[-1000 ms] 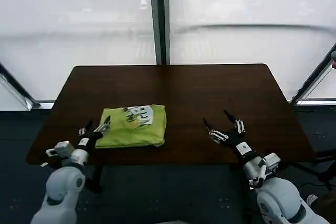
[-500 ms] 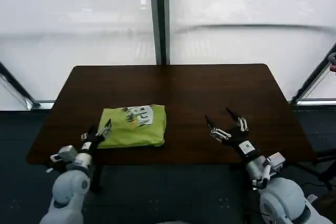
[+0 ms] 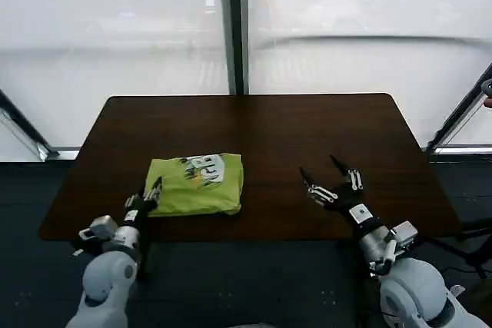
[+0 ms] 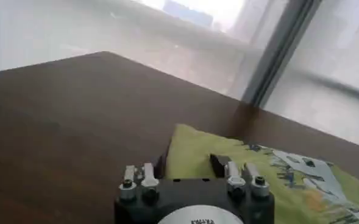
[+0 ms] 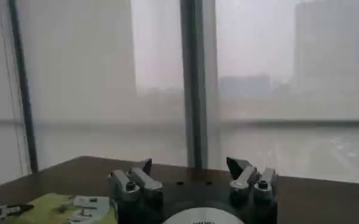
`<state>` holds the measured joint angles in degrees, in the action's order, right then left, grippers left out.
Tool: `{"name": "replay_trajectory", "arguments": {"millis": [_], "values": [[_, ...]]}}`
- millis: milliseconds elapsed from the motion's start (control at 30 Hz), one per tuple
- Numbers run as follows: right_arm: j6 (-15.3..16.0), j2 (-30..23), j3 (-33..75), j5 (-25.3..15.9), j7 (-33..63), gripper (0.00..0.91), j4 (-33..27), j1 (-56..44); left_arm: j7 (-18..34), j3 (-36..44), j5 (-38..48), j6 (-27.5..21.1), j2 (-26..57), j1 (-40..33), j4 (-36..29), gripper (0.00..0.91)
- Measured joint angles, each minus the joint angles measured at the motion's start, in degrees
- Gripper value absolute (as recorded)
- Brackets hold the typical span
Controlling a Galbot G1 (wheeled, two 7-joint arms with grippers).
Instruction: Fold and organize the clothes.
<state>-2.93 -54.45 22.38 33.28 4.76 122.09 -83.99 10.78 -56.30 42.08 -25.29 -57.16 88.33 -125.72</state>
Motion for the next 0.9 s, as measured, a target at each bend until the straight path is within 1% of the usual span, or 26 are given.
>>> {"name": "replay_trajectory", "arguments": {"millis": [67, 133, 200, 300, 333, 367, 500, 567, 633, 700, 767, 867, 900], "values": [[0.3, -0.26, 0.66, -0.4, 0.15, 0.878, 0.44, -0.8, 3.59, 3.07, 5.62, -1.22, -1.39, -1.68, -1.44, 0.0], [0.58, -0.72, 1.68, -1.27, 0.31, 0.878, 0.94, -1.86, 5.11, 7.01, 8.0, -1.45, -3.41, -3.63, -1.66, 0.0], [0.94, -1.32, 2.78, -2.17, 0.46, 0.878, 1.66, -3.2, 5.44, 11.88, 7.16, -1.13, -6.16, -5.93, -1.09, 0.0], [1.68, -2.19, 3.44, -3.72, 0.72, 0.878, 2.23, -4.63, 5.95, 19.27, 4.98, -0.58, -11.2, -8.88, 2.3, 0.0], [2.05, -2.4, 3.38, -4.16, 0.76, 0.878, 2.22, -4.71, 6.15, 21.82, 4.13, -0.48, -13.3, -9.93, 3.72, 0.273], [2.43, -2.47, 3.23, -4.44, 0.74, 0.878, 2.1, -4.71, 6.55, 24.23, 3.37, -0.47, -15.51, -11.08, 5.39, 0.878], [4.6, -2.46, 2.21, -4.56, 0.05, 0.878, 1.48, -4.02, 6.51, 31.29, 0.58, -0.79, -23.11, -14.83, 10.48, 0.878], [6.48, -2.02, 1.5, -4.07, -0.29, 0.878, 1.15, -3.4, 5.8, 33.28, -0.72, -0.54, -25.35, -15.48, 11.71, 0.878], [8.63, -1.47, 0.59, -2.68, -0.6, 0.878, 0.8, -2.48, 4.82, 34.46, -1.84, -0.33, -26.26, -15.5, 11.76, 0.878], [10.51, -0.95, -0.44, -1.18, -0.56, 0.878, 0.49, -1.38, 2.5, 35.69, -4.02, 0.09, -26.5, -15.1, 10.45, 0.878], [12.71, -0.7, -1.86, 1.29, 0.45, 0.878, 0.43, 0.25, 0.87, 36.14, -5.05, 0.17, -26.43, -14.55, 8.3, 0.878], [16.91, -1.13, -4.8, 6.38, 3.12, 0.878, -0.24, 3.93, -2.69, 35.89, -8.87, 1.46, -25.38, -13.15, 4.33, 0.878], [17.85, -1.31, -5.8, 7.61, 3.62, 0.878, -0.44, 5.13, -3.68, 35.56, -10.11, 2.08, -24.86, -12.58, 3.37, 0.878]]}}
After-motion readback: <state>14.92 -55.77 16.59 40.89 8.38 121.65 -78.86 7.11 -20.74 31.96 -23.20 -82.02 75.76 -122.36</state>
